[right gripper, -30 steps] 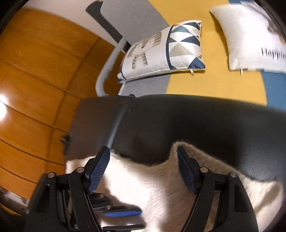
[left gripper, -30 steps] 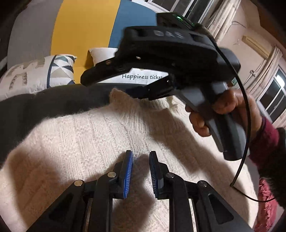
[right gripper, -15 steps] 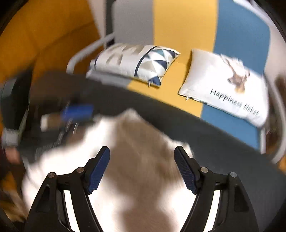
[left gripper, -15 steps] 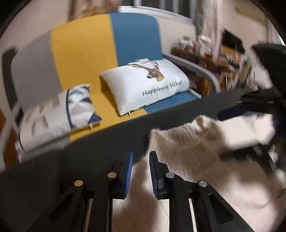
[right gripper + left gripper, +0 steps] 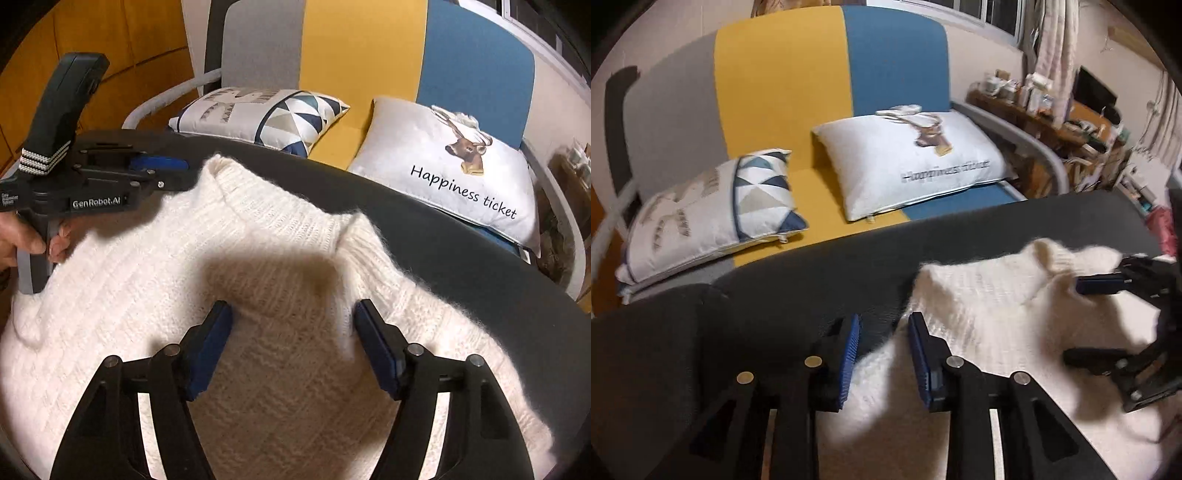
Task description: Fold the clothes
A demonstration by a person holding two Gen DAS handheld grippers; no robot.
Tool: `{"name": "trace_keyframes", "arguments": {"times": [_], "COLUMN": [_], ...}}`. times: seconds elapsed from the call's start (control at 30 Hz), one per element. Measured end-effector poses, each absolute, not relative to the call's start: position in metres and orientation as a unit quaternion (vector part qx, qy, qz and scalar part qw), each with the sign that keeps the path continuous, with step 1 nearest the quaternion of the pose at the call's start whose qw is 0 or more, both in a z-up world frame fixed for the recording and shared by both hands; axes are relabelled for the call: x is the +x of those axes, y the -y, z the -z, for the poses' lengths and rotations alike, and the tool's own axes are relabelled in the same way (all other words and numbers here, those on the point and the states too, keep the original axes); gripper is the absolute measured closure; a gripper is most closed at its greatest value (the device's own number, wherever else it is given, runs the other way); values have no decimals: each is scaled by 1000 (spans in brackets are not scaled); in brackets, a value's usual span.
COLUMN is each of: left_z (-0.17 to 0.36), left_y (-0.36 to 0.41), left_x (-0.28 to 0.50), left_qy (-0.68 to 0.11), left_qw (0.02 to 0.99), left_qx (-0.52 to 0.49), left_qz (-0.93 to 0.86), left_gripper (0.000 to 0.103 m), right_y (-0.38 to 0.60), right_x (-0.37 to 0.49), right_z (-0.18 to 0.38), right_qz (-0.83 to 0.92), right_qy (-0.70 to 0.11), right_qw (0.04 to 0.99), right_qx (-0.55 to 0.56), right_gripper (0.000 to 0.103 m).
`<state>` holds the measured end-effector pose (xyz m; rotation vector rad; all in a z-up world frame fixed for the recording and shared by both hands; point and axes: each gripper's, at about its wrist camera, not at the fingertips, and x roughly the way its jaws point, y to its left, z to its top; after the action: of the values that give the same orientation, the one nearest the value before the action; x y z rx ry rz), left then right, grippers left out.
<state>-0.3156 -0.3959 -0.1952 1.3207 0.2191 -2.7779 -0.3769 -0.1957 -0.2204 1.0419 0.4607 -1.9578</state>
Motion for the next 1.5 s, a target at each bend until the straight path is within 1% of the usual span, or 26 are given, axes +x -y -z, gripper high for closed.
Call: {"name": "trace_keyframes", "arguments": {"times": [0.03, 0.07, 0.13, 0.2, 0.3, 0.33, 0.37, 0.4, 0.47, 0.57, 0.67, 0.73, 0.8, 0.87, 1.0, 1.13, 1.23, 1.3, 1.33, 1.5], "left_z": [192, 189, 182, 180, 189, 197, 199, 200, 198, 191, 171, 159, 153, 153, 158, 174, 191, 186, 182, 176], "left_y": [394, 390, 383, 371, 361, 361, 363, 365, 368, 373, 372, 369, 363, 352, 310, 276, 263, 260, 261, 265], "left_x": [-312, -309, -303, -300, -307, -310, -310, -311, -310, -299, -272, -252, -231, -211, -161, -129, -118, -109, -102, -72], "left_qy": [-83, -88, -98, -90, -60, -52, -56, -59, -65, -98, -113, -128, -148, -162, -151, -154, -134, -135, -141, -157], "left_qw": [17, 8, -8, -13, 14, 36, 42, 48, 58, 57, 53, 48, 38, 24, 7, -7, 22, 23, 24, 48], "left_qx": [425, 423, 418, 415, 432, 441, 436, 434, 434, 429, 398, 384, 378, 383, 396, 424, 444, 431, 428, 423], "left_qz": [901, 902, 903, 905, 900, 895, 897, 898, 897, 896, 909, 913, 913, 909, 906, 892, 886, 892, 892, 891], "left_gripper": [75, 75, 75, 75, 75, 72, 72, 72, 72, 72, 72, 72, 72, 72, 72, 71, 71, 71, 71, 70], "right_y": [193, 190, 182, 167, 144, 137, 129, 123, 115, 108, 104, 98, 92, 83, 61, 37, 28, 24, 21, -20], "right_x": [-379, -381, -377, -374, -358, -357, -356, -351, -346, -347, -341, -331, -318, -303, -267, -241, -230, -230, -229, -199], "right_z": [219, 217, 210, 202, 204, 209, 216, 216, 219, 219, 210, 201, 195, 192, 200, 209, 216, 213, 210, 185], "right_qz": [777, 772, 770, 781, 801, 807, 813, 821, 832, 833, 824, 825, 826, 827, 822, 825, 837, 838, 837, 841], "right_qy": [-176, -168, -151, -131, -142, -148, -155, -150, -146, -131, -144, -136, -121, -112, -93, -88, -96, -91, -82, 22], "right_qw": [433, 440, 437, 422, 371, 348, 322, 319, 308, 311, 314, 317, 318, 308, 284, 254, 253, 256, 259, 295], "right_qx": [421, 426, 440, 441, 447, 453, 460, 449, 439, 438, 449, 447, 449, 457, 486, 496, 475, 474, 475, 453], "right_gripper": [24, 22, 22, 22, 19, 19, 17, 15, 7, 5, 5, 4, 0, 0, 0, 0, 0, 0, 0, 0]}}
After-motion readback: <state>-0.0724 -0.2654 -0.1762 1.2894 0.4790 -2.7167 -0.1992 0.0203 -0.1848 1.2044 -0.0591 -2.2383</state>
